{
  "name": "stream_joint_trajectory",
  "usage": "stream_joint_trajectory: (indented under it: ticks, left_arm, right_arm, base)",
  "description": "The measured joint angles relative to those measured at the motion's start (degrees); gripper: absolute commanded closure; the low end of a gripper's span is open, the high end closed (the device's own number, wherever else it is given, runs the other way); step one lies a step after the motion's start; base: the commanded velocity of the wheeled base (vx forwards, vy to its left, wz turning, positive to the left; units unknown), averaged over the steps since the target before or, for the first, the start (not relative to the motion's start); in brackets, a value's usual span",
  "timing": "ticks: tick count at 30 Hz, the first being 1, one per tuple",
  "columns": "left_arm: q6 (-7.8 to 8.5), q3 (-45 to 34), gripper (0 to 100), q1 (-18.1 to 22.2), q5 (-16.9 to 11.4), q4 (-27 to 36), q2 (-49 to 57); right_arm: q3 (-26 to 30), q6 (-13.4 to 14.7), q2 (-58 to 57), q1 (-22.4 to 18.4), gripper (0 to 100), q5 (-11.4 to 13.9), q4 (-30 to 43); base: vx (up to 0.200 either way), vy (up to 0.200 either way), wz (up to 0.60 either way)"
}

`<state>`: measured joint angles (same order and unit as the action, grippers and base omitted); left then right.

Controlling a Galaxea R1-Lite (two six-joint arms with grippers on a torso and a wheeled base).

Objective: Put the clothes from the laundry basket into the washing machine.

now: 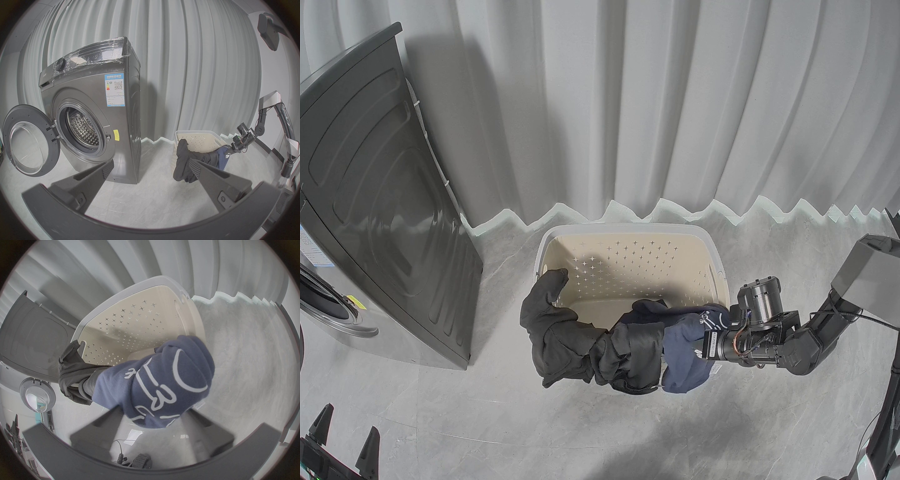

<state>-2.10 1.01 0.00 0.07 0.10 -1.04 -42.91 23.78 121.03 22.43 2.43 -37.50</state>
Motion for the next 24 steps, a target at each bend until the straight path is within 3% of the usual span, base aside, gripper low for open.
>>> stream_joint_trajectory:
  ticks: [13, 24]
  left_arm:
    - [0.0, 0.0, 0, 0.0, 0.0, -0.02, 0.0]
    - [0.02, 0.0, 0, -0.02, 0.0, -0.02, 0.0]
  right_arm:
    - [4.28, 1.65, -4.27, 1.22, 100, -0.05, -0.29]
    - [10.89, 1.26, -20.15, 3.43, 100, -0.22, -0.24]
  base:
    - [0.0, 0.0, 0.0]
    - [0.0, 0.0, 0.0]
